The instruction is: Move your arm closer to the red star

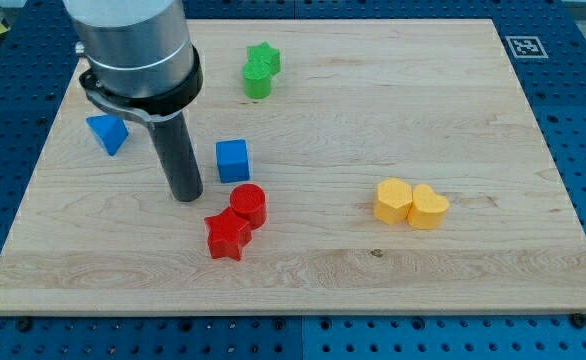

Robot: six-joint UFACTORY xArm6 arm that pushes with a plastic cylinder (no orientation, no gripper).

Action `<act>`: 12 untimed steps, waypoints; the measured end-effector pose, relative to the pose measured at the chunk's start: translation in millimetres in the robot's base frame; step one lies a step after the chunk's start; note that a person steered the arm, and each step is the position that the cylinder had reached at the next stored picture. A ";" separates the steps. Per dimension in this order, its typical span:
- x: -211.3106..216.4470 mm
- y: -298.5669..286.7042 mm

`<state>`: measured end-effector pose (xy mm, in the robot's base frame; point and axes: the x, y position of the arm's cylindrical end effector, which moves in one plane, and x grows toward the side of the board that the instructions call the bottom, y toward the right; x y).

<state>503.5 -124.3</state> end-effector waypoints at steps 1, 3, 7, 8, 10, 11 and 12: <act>8.6 -33.6; 67.6 -35.8; 114.9 95.2; 113.7 134.8; 71.0 135.7; 68.0 135.7; 58.3 120.5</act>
<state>561.8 -3.8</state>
